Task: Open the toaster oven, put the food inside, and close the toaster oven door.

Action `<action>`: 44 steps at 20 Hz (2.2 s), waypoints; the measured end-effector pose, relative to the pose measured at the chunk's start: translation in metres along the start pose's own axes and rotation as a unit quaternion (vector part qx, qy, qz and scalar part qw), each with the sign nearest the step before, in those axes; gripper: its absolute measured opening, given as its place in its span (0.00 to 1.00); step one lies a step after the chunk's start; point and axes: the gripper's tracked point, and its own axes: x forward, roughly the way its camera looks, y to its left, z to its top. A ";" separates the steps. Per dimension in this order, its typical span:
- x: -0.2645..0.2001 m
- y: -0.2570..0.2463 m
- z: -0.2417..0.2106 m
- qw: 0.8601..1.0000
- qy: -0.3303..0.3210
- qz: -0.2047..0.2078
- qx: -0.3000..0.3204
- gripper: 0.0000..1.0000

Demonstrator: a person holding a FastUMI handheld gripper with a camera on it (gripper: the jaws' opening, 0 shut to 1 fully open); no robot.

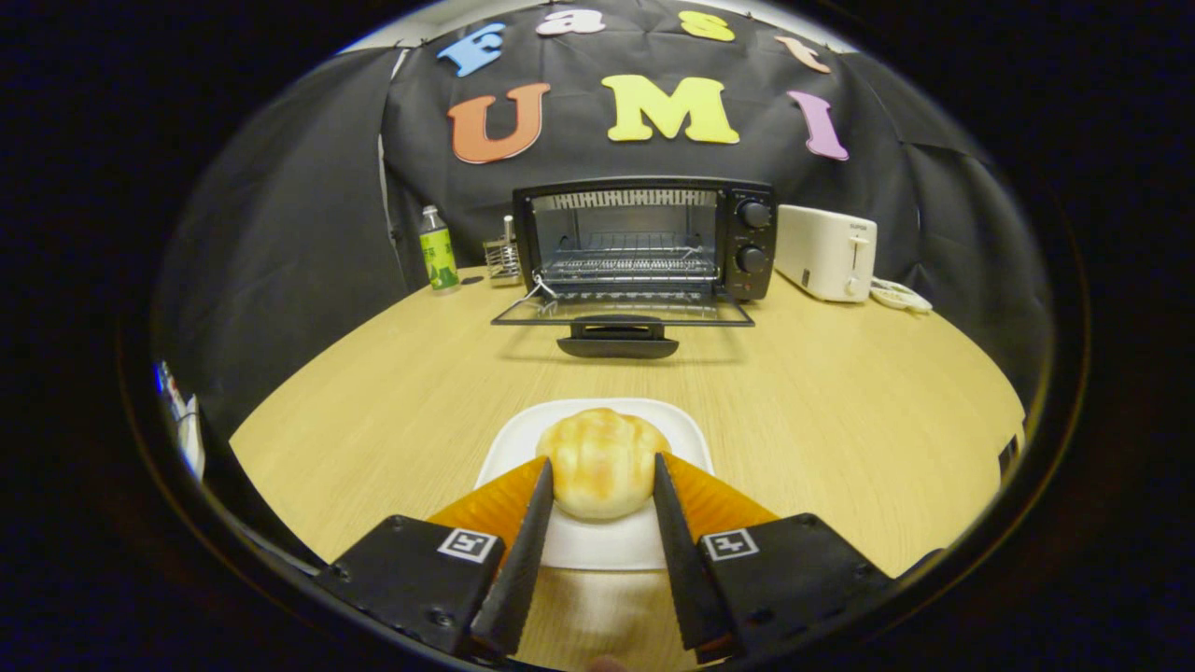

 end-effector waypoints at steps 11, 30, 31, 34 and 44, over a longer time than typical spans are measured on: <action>-0.009 0.029 0.139 0.972 -0.120 0.032 0.202 0.53; 0.198 -0.003 0.224 0.961 -0.104 -0.066 0.248 0.53; 0.206 -0.004 0.227 0.961 -0.105 -0.070 0.248 0.53; 0.235 0.001 0.233 0.965 -0.096 -0.070 0.233 0.57; 0.226 0.006 0.241 0.975 -0.086 -0.060 0.197 1.00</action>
